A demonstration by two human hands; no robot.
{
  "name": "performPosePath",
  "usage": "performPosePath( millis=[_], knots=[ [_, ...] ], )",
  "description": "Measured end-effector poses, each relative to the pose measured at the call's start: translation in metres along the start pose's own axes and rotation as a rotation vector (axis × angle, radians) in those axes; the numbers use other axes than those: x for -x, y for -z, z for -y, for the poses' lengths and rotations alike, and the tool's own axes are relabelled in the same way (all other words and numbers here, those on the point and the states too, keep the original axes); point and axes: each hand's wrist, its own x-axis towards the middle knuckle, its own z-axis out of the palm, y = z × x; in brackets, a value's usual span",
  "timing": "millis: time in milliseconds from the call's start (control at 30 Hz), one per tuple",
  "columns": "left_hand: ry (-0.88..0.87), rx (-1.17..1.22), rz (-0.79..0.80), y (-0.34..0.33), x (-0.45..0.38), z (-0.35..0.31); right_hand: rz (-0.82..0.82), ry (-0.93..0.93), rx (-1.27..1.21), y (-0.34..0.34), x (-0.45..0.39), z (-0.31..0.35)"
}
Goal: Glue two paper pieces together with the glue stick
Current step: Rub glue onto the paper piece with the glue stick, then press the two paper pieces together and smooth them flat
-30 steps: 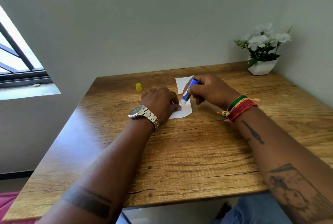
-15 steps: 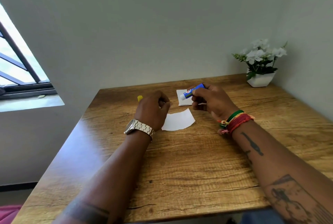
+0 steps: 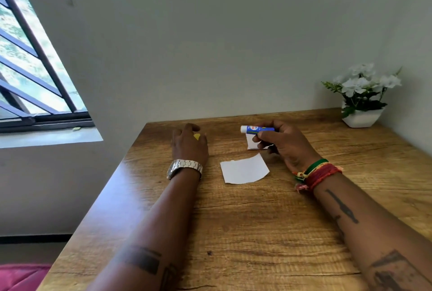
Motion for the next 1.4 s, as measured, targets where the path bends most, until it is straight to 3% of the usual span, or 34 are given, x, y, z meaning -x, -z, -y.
performPosePath(
  millis=[233, 400, 800, 1033, 1233, 1400],
  knots=[
    [-0.013, 0.085, -0.085, 0.008, 0.001, 0.011, -0.025, 0.049, 0.1, -0.016, -0.007, 0.013],
    [-0.033, 0.065, -0.054, 0.004, 0.0, 0.013, 0.095, 0.066, 0.406, -0.06, -0.029, 0.023],
    [-0.069, 0.015, -0.026, -0.003, -0.005, 0.018, -0.014, 0.019, 0.764, -0.115, -0.06, 0.0],
    [-0.099, 0.009, -0.048, -0.002, -0.002, 0.013, 0.069, -0.001, 0.866, -0.103, -0.056, 0.012],
    [-0.219, 0.054, -0.078, -0.001, 0.014, -0.005, -0.119, 0.062, 0.903, -0.027, -0.038, 0.011],
    [-0.415, -0.008, 0.099, -0.012, 0.038, -0.026, 0.076, 0.0, 1.104, 0.006, -0.013, -0.014]
  ],
)
